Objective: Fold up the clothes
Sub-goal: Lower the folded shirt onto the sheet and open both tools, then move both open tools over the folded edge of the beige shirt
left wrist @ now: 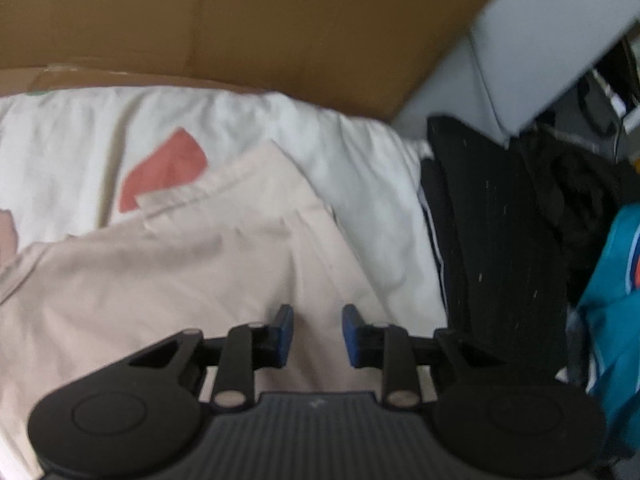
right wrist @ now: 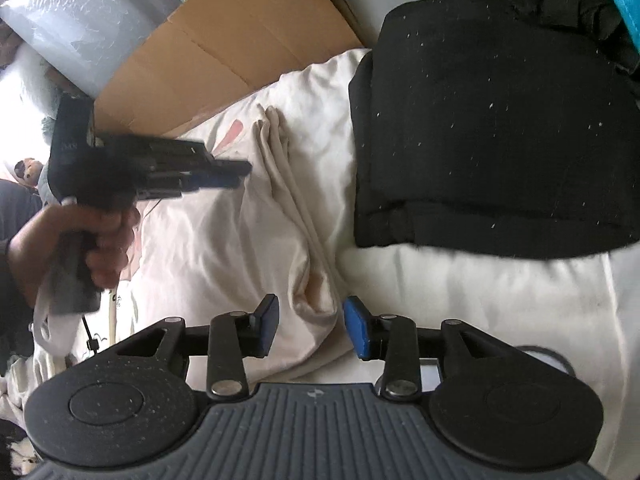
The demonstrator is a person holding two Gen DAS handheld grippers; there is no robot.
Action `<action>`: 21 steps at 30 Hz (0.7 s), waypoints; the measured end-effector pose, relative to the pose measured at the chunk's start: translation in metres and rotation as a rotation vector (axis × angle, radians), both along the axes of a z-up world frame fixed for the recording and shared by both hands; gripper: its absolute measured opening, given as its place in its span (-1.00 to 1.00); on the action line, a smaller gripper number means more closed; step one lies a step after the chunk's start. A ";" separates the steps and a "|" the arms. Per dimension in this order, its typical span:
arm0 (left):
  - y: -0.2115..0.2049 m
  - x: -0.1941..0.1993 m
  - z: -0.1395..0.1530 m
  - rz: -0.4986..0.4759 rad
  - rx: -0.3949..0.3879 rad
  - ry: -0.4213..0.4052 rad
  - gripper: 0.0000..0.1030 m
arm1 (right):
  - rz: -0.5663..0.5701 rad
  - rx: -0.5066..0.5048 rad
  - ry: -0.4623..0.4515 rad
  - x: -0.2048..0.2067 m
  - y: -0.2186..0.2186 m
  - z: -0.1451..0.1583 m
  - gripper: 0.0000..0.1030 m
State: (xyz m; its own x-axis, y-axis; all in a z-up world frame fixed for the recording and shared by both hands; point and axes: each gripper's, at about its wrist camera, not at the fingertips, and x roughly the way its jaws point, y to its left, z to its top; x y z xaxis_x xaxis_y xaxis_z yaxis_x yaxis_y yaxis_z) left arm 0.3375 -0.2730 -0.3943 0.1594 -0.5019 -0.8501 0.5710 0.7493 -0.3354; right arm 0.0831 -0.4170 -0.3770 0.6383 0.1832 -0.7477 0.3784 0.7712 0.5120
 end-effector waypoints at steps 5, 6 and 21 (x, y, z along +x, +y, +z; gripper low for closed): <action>-0.015 -0.001 -0.007 -0.032 0.032 -0.048 -0.49 | 0.020 -0.028 0.016 0.016 0.005 -0.006 -0.16; -0.017 0.001 -0.008 -0.034 0.029 -0.056 -0.49 | 0.027 -0.035 0.020 0.020 0.007 -0.008 -0.16; -0.009 0.044 0.019 0.011 -0.025 -0.068 -0.41 | 0.034 -0.039 0.111 0.015 0.005 -0.024 -0.79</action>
State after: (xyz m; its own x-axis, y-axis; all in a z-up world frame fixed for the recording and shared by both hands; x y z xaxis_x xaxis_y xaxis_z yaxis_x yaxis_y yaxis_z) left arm 0.3813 -0.2816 -0.3749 0.2216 -0.5211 -0.8242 0.5849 0.7474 -0.3152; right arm 0.0983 -0.4125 -0.4013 0.5453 0.1724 -0.8203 0.4045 0.8030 0.4376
